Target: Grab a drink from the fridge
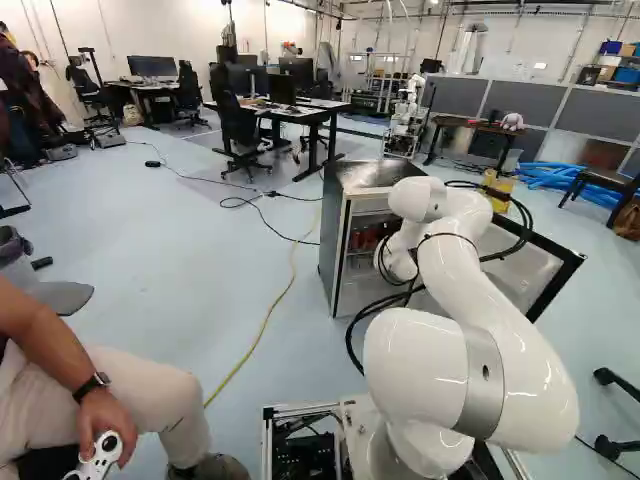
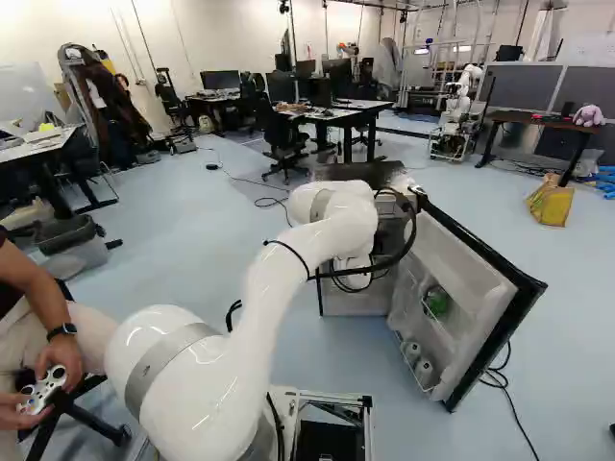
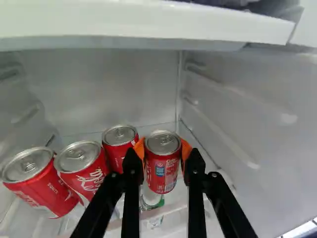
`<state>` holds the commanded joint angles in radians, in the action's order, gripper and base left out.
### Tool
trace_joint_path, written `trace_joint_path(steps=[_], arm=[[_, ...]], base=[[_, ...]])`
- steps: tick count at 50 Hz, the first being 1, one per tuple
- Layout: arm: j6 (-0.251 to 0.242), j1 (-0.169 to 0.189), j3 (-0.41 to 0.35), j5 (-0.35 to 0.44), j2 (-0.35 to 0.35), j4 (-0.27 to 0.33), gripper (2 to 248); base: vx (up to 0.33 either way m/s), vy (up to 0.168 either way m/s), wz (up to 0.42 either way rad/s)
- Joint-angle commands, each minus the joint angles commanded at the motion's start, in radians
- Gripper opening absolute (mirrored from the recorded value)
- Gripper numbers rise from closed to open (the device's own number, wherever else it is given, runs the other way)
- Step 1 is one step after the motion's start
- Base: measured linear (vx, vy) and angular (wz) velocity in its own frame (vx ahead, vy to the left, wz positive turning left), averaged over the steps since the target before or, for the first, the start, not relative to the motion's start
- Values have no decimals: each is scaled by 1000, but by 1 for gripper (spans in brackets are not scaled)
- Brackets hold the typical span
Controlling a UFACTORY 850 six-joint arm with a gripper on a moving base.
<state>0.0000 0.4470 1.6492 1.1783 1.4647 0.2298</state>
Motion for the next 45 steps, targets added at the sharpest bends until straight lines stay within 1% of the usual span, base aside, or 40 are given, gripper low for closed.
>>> trace_joint_path(steps=[9, 24, 45], arm=[[0, 0, -23, 0, -26, 0, 91], [0, 4, -62, 0, -52, 0, 91], [0, 16, -152, 0, -103, 0, 91]], base=[[0, 0, 0], [0, 0, 0], [0, 0, 0]])
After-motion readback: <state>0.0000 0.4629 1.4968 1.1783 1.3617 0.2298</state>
